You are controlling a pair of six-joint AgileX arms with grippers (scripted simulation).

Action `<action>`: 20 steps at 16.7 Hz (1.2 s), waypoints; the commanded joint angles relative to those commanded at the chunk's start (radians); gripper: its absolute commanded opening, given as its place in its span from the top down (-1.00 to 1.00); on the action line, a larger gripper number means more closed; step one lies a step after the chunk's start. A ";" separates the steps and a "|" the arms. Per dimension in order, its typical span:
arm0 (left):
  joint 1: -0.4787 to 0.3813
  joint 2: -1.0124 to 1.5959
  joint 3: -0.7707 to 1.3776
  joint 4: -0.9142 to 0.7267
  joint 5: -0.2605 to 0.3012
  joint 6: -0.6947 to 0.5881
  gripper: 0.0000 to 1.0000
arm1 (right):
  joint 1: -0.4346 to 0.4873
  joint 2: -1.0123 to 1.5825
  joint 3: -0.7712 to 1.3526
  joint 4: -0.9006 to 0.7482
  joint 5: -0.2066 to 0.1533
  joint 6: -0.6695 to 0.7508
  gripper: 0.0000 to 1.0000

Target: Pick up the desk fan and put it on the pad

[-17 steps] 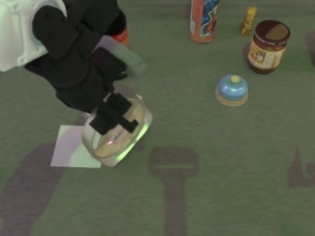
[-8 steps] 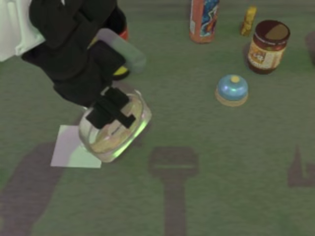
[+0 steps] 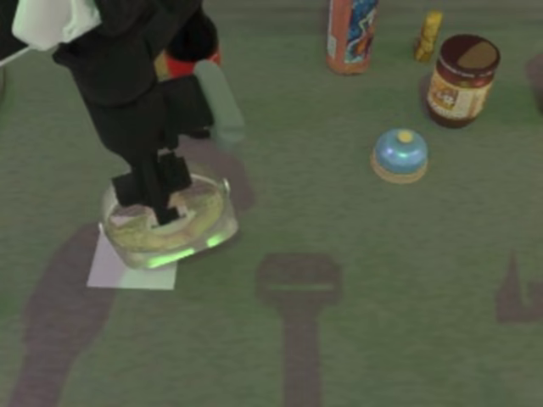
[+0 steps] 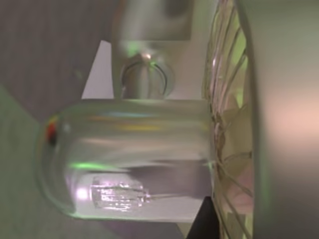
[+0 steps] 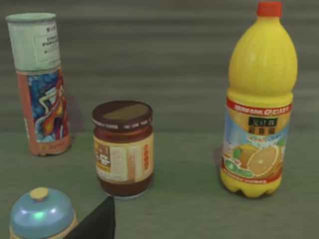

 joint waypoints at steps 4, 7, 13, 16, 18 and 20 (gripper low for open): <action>0.027 0.072 0.092 -0.104 -0.039 0.264 1.00 | 0.000 0.000 0.000 0.000 0.000 0.000 -1.00; 0.042 0.094 0.129 -0.143 -0.057 0.360 1.00 | 0.000 0.000 0.000 0.000 0.000 0.000 -1.00; 0.039 0.092 0.127 -0.141 -0.058 0.372 1.00 | 0.000 0.000 0.000 0.000 0.000 0.000 -1.00; 0.047 0.098 0.076 -0.085 -0.059 0.374 1.00 | 0.000 0.000 0.000 0.000 0.000 0.000 -1.00; 0.051 0.104 0.033 -0.038 -0.059 0.379 1.00 | 0.000 0.000 0.000 0.000 0.000 0.000 -1.00; 0.053 0.107 0.012 -0.013 -0.059 0.381 1.00 | 0.000 0.000 0.000 0.000 0.000 0.000 -1.00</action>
